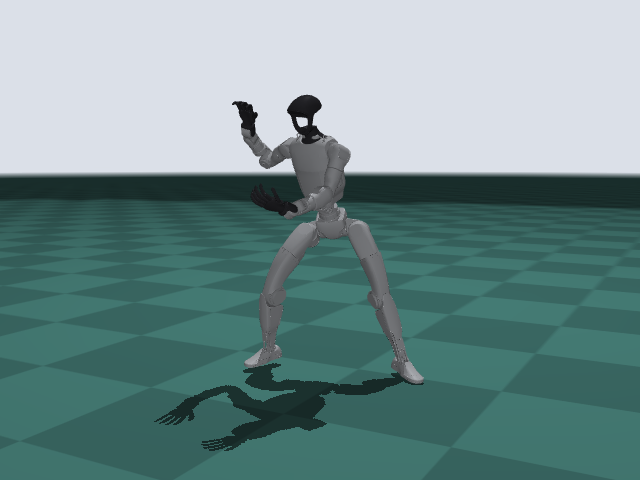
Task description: Kungfu
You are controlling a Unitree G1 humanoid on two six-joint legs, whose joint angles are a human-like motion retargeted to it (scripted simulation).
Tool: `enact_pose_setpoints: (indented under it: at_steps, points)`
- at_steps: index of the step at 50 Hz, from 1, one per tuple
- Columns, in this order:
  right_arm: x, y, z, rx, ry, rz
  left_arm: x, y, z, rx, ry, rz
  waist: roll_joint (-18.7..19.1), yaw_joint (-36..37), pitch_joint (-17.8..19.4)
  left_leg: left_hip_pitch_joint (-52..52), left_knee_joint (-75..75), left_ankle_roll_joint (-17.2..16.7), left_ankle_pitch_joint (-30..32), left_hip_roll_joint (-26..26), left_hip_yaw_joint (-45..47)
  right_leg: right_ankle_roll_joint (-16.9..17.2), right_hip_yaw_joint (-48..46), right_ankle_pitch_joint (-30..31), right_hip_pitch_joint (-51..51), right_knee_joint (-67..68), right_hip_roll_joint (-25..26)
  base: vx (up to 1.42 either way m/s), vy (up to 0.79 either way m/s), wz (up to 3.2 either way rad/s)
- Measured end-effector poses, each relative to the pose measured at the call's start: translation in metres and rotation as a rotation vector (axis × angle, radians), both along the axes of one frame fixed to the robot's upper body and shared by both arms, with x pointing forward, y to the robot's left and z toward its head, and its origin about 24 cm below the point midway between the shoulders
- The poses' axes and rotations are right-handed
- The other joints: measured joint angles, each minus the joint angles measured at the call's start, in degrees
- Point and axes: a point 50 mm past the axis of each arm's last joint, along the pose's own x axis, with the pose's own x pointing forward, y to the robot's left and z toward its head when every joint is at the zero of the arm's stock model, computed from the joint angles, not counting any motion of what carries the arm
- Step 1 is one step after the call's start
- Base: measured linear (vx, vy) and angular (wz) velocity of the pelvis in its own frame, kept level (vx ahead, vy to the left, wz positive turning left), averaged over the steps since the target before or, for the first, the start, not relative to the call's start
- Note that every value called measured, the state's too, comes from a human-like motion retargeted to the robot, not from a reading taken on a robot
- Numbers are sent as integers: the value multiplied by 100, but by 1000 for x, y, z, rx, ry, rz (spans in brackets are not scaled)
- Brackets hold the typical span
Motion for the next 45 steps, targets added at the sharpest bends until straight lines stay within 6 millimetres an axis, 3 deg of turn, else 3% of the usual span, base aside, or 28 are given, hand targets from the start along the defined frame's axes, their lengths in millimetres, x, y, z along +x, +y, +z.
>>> enact_pose_setpoints:
  at_steps: [5,10,14,18,20,22,24,25,26,27,28,29,30,32,34,36,37,40,42,43,45]
  points:
    - [9,-32,-16,163,92,-57,3,42,-32,264,114,67,190,564,189,-696,917,0,-366,644,-239,-110,-220,287,147,-463,406,11,18,-35]
    - [38,-75,-49,395,225,-37,-12,110,-86,537,360,160,231,1249,73,-1384,1687,0,-714,861,-538,-141,-327,604,263,-921,438,23,35,18]
    - [83,-105,-101,667,410,150,-58,181,-147,822,719,258,159,1914,-11,-1866,2430,0,-1061,1033,-923,-72,-339,779,624,-1258,558,31,35,28]
    - [129,-115,-186,1007,657,325,-140,237,-204,1208,1118,253,94,2564,-116,-2383,2925,0,-1282,900,-1504,328,-272,652,1182,-1440,697,35,46,92]
    - [142,-106,-244,1193,793,376,-183,244,-234,1421,1293,224,173,3156,-274,-2802,2890,0,-1139,1000,-2025,400,-511,461,1519,-1705,1229,18,17,73]
    - [150,-78,-310,1413,901,446,-220,230,-265,1557,1426,125,89,3782,-290,-2951,2848,2,-969,924,-2495,400,-552,254,2062,-1899,1685,13,1,147]
    - [161,-26,-363,1625,957,617,-257,210,-291,1615,1546,-44,-57,4341,-202,-2930,2775,2,-741,844,-2685,400,-596,242,2821,-2148,2082,9,-12,269]
    - [169,4,-380,1715,966,733,-276,202,-300,1628,1610,-140,-150,4567,-166,-2921,2716,1,-558,756,-2700,400,-632,315,3207,-2288,2245,11,-38,368]
    - [184,36,-383,1764,956,877,-297,200,-305,1646,1685,-231,-266,4753,-142,-2973,2670,5,-494,625,-2872,400,-901,351,3568,-2382,2382,15,-64,402]
    - [201,67,-378,1786,941,1024,-318,200,-308,1665,1759,-318,-404,4931,-132,-3046,2640,16,-455,467,-3073,400,-1209,372,3897,-2478,2520,24,-94,424]
    - [220,93,-360,1763,918,1177,-341,204,-308,1692,1836,-397,-590,5097,-150,-3165,2640,43,-468,255,-3334,400,-1598,361,4160,-2579,2657,24,-100,410]
    - [241,109,-330,1692,877,1339,-363,211,-305,1724,1912,-472,-848,5319,-126,-3316,2670,234,-493,79,-3403,400,-1947,347,4308,-2664,2743,20,-101,389]
    - [259,119,-292,1589,826,1502,-385,218,-300,1758,1986,-547,-1142,5569,-81,-3483,2717,508,-525,-78,-3376,400,-2278,331,4398,-2740,2804,1,-97,266]
    - [281,124,-179,1213,669,1844,-423,227,-287,1791,2129,-710,-1836,6468,417,-3682,2884,936,-731,447,-2633,400,-2387,251,4206,-2644,2780,-11,-85,79]
    - [266,140,-79,791,545,2097,-483,218,-272,1683,2321,-948,-2253,6904,652,-3924,3176,1348,-946,986,-2157,400,-2320,255,3962,-2516,2824,14,-46,-24]
    - [232,154,-6,413,451,2239,-547,197,-249,1479,2485,-1204,-2487,6886,676,-4088,3418,1374,-1012,1278,-1987,400,-2288,299,3939,-2511,2952,43,-9,4]
    - [216,159,19,263,426,2260,-577,183,-236,-1339,-2486,1311,-2564,6837,655,-4172,3512,1293,-973,1272,-2064,400,-2310,347,4001,-2553,3001,57,15,38]
    - [191,157,54,82,438,2158,-643,131,-201,-1000,-2432,1609,-2728,6767,318,-4411,3713,933,-893,1137,-2396,400,-2326,618,4222,-2749,3152,77,37,23]
    - [186,154,60,74,421,2097,-662,94,-192,-832,-2498,1707,-2916,6693,19,-4556,3844,704,-954,1152,-2511,400,-2297,897,4201,-2885,3173,72,36,-51]
    - [183,154,62,81,401,2084,-666,76,-191,735,2493,-1700,-3010,6597,-126,-4634,3929,636,-1013,1112,-2573,400,-2322,1083,4167,-2934,3132,59,28,-52]
    - [175,151,64,97,325,2070,-662,49,-197,590,2448,-1666,-3134,6400,-345,-4785,4097,674,-1086,1061,-2599,400,-2368,1577,4120,-3007,3100,57,24,-26]
